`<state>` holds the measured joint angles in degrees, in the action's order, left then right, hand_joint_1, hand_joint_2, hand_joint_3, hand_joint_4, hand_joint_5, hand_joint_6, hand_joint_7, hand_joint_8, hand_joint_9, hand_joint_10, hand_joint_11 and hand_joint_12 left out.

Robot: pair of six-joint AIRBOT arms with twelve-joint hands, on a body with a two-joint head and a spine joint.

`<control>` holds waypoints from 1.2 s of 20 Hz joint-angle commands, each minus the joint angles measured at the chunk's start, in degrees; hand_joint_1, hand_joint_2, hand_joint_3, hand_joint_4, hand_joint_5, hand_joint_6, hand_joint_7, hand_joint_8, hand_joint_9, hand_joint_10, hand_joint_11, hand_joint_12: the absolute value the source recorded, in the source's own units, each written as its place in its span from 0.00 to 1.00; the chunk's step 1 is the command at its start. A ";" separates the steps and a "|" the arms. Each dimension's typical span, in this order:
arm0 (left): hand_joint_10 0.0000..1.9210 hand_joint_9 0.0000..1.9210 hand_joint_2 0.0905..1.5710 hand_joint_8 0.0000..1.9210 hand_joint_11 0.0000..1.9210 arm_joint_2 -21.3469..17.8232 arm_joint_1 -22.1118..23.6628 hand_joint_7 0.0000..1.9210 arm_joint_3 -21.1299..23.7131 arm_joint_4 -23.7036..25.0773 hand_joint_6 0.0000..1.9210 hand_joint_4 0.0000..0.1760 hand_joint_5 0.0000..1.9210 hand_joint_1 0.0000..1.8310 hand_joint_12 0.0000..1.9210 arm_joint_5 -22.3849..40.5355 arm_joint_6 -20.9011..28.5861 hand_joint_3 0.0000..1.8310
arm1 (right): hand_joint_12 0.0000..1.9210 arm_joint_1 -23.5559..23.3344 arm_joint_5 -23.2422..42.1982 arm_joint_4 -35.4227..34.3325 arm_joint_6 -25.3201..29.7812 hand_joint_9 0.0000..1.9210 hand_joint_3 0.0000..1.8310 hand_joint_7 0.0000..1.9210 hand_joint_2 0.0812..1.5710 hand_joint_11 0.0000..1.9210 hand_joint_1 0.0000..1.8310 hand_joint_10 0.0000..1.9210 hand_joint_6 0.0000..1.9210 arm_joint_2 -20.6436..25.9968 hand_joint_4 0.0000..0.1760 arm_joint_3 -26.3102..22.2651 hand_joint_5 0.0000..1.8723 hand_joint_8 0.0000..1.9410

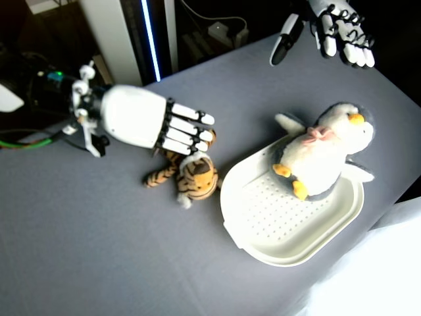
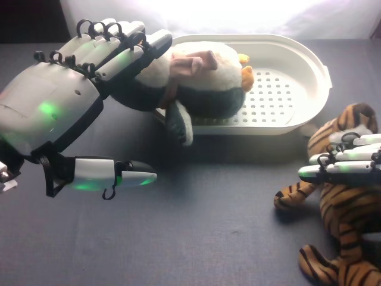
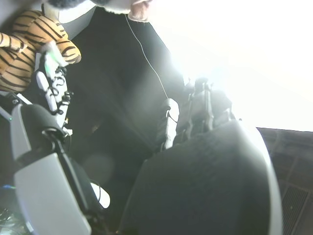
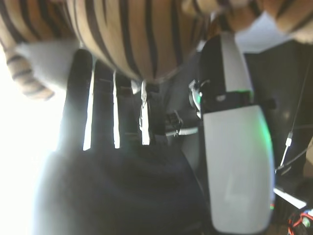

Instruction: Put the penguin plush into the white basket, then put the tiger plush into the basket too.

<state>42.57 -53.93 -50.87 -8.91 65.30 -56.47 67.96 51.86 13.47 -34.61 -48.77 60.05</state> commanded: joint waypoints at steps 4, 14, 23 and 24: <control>0.00 0.00 0.47 0.00 0.00 -0.20 -0.08 0.00 0.07 0.95 0.00 0.99 0.00 0.49 0.00 7.84 0.86 0.00 | 0.99 -1.81 4.54 -1.29 0.11 0.41 0.00 0.35 0.80 0.48 0.73 0.99 0.60 -0.17 0.00 0.27 0.42 0.80; 0.00 0.00 0.48 0.00 0.00 -0.16 -1.97 0.00 0.31 0.13 0.00 1.00 0.00 0.45 0.00 9.65 1.27 0.00 | 1.00 -15.26 21.88 -13.22 -11.29 0.30 0.00 0.29 0.83 0.34 0.63 0.92 0.69 -0.38 0.00 2.61 0.38 0.90; 0.00 0.00 0.47 0.00 0.00 -0.07 -2.09 0.00 0.25 0.76 0.00 0.89 0.00 0.50 0.00 10.66 1.29 0.00 | 0.34 -32.81 -3.15 -6.20 -6.81 0.10 0.00 0.09 0.60 0.07 0.60 0.03 0.00 -13.13 0.25 17.88 0.11 0.01; 0.00 0.00 0.47 0.00 0.00 -0.13 -2.17 0.00 0.35 0.88 0.00 0.90 0.00 0.51 0.00 10.99 1.33 0.00 | 0.21 -32.72 -3.42 -5.59 -5.82 0.01 0.00 0.00 0.59 0.00 0.50 0.00 0.00 -13.12 0.55 17.77 0.01 0.00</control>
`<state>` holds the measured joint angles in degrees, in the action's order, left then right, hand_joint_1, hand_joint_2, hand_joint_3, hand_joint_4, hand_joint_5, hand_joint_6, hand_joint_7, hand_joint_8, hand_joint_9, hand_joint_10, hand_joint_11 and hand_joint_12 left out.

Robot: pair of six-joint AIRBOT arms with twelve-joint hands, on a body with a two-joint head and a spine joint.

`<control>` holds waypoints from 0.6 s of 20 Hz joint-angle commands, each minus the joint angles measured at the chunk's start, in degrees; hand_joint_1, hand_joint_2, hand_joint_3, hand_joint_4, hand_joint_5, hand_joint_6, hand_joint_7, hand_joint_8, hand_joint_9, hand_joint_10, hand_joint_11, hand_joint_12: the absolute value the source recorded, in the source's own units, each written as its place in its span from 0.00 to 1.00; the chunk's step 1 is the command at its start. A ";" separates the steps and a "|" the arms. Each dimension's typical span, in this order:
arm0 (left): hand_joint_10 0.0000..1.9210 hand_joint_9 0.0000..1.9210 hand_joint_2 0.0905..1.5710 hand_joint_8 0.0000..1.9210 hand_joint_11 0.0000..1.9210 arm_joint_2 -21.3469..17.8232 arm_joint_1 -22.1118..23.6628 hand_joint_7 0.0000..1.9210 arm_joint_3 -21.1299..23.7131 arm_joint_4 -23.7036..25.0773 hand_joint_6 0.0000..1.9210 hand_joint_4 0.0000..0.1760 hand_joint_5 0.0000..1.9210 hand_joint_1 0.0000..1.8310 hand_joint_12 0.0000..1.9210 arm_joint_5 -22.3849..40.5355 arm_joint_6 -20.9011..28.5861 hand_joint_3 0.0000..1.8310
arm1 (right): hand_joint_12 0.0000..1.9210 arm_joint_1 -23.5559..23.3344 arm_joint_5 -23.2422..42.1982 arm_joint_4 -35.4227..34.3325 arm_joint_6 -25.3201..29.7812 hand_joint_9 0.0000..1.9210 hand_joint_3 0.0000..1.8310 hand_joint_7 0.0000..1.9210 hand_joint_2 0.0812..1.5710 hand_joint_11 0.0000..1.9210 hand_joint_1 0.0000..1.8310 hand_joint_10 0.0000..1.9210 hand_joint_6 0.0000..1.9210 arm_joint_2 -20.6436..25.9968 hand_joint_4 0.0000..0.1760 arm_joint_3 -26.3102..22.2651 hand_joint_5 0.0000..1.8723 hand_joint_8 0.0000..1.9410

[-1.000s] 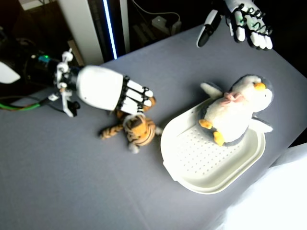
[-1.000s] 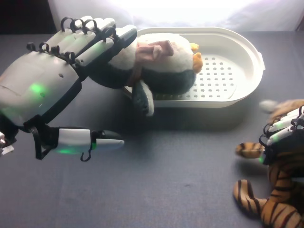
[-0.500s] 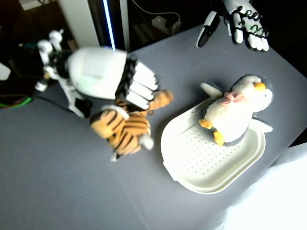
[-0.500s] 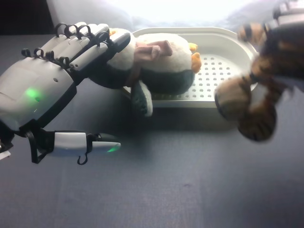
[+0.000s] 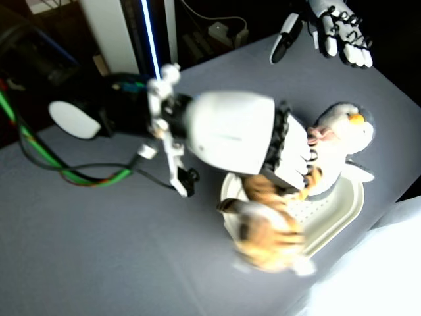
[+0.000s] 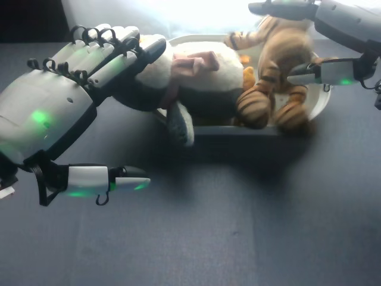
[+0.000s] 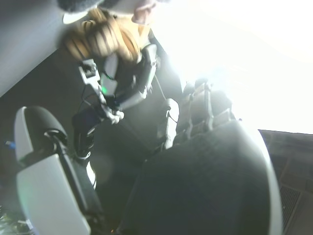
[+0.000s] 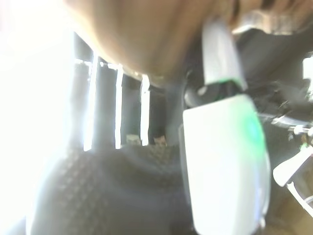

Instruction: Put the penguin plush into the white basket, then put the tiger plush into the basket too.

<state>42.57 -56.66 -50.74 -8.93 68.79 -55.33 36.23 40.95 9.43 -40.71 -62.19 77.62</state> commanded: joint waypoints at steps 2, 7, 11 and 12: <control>0.00 0.00 0.46 0.00 0.00 -0.21 0.11 0.00 0.30 0.77 0.00 0.94 0.00 0.52 0.00 8.02 0.53 0.00 | 0.14 -0.92 7.51 -1.55 0.28 0.00 0.00 0.00 0.59 0.00 0.47 0.00 0.00 0.34 0.65 -0.13 0.00 0.00; 0.00 0.00 0.48 0.00 0.00 -0.31 -0.66 0.00 0.15 -0.26 0.00 0.75 0.00 0.49 0.00 9.43 1.57 0.00 | 0.00 3.91 18.32 -6.84 1.87 0.00 0.00 0.00 0.59 0.00 0.45 0.00 0.00 4.49 1.00 -4.61 0.00 0.00; 0.00 0.00 0.48 0.00 0.00 -0.61 -1.50 0.00 0.34 -0.22 0.00 0.76 0.00 0.52 0.00 12.84 3.29 0.00 | 0.00 18.15 40.34 -17.38 4.92 0.01 0.00 0.00 0.56 0.00 0.48 0.00 0.00 9.79 0.79 -11.48 0.00 0.00; 0.00 0.00 0.50 0.00 0.00 -0.78 -1.85 0.00 0.34 -0.22 0.00 0.68 0.00 0.46 0.00 14.19 4.13 0.01 | 0.00 21.17 45.38 -19.35 4.92 0.01 0.00 0.00 0.56 0.00 0.43 0.00 0.00 10.94 0.73 -13.14 0.00 0.00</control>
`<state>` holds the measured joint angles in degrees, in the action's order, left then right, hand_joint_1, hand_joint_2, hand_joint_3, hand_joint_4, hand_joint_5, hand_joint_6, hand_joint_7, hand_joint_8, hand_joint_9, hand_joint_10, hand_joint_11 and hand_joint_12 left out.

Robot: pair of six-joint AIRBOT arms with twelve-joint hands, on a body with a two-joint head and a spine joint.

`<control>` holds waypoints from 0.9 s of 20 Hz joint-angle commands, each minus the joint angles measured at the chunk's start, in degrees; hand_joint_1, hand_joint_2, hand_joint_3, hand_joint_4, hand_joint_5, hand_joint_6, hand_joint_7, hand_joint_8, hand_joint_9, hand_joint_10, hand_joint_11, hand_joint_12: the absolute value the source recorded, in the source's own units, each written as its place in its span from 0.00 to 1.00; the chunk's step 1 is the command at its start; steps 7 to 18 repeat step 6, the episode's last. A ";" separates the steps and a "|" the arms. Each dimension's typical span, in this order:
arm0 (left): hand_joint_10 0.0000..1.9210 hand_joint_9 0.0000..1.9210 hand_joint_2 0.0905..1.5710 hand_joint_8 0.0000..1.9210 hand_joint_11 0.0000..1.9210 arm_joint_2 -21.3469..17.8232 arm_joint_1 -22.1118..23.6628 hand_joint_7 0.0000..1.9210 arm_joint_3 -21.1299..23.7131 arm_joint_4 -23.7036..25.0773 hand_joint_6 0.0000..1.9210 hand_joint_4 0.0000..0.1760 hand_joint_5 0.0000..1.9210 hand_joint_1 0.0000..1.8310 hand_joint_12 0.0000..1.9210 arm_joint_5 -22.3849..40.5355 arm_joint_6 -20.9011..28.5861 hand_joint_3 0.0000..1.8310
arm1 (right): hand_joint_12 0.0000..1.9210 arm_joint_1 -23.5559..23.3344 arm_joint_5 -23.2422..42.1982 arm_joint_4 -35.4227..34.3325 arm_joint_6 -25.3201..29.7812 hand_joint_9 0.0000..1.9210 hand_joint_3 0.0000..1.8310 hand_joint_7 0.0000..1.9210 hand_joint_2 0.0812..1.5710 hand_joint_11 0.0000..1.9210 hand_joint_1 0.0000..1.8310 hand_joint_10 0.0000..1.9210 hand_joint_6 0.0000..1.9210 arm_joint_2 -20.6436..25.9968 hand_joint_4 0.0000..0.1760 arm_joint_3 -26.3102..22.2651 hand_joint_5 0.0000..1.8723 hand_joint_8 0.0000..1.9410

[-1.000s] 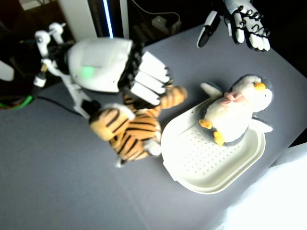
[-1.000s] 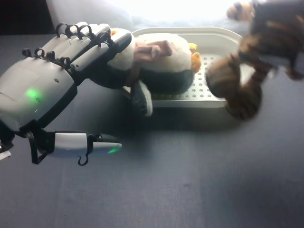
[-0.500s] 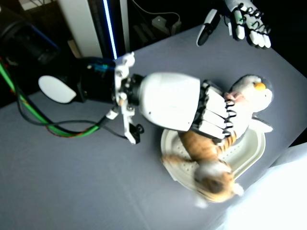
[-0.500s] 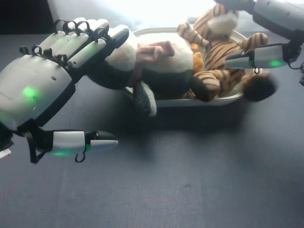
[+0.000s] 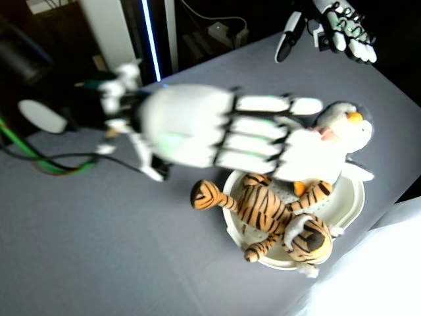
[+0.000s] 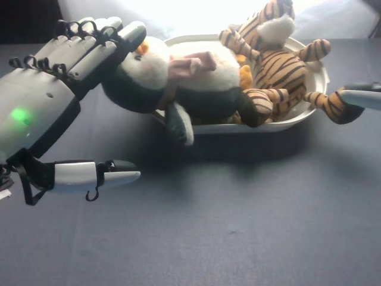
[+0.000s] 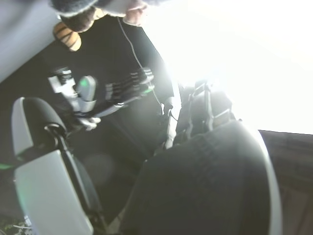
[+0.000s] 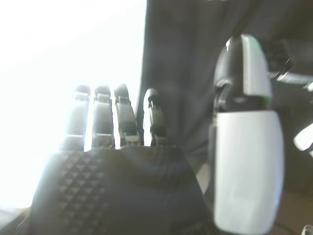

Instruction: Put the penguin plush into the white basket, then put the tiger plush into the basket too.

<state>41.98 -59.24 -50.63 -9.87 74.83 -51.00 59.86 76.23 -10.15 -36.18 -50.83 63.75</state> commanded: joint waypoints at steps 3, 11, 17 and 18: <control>0.00 0.00 0.59 0.00 0.00 -0.99 -0.87 0.00 0.51 0.41 0.00 0.51 0.00 0.37 0.00 12.94 1.40 0.04 | 0.03 5.89 21.27 -4.37 0.39 0.06 0.00 0.04 0.60 0.06 0.43 0.01 0.00 1.33 0.98 -2.44 0.00 0.00; 0.00 0.00 0.70 0.00 0.00 -1.07 -2.13 0.00 0.81 -1.57 0.00 0.24 0.00 0.24 0.00 17.68 1.55 0.04 | 0.05 8.22 24.73 -4.65 0.39 0.10 0.00 0.08 0.63 0.11 0.39 0.01 0.00 1.80 0.75 -4.31 0.01 0.01; 0.00 0.00 0.70 0.00 0.00 -1.07 -2.13 0.00 0.81 -1.57 0.00 0.24 0.00 0.24 0.00 17.68 1.55 0.04 | 0.05 8.22 24.73 -4.65 0.39 0.10 0.00 0.08 0.63 0.11 0.39 0.01 0.00 1.80 0.75 -4.31 0.01 0.01; 0.00 0.00 0.70 0.00 0.00 -1.07 -2.13 0.00 0.81 -1.57 0.00 0.24 0.00 0.24 0.00 17.68 1.55 0.04 | 0.05 8.22 24.73 -4.65 0.39 0.10 0.00 0.08 0.63 0.11 0.39 0.01 0.00 1.80 0.75 -4.31 0.01 0.01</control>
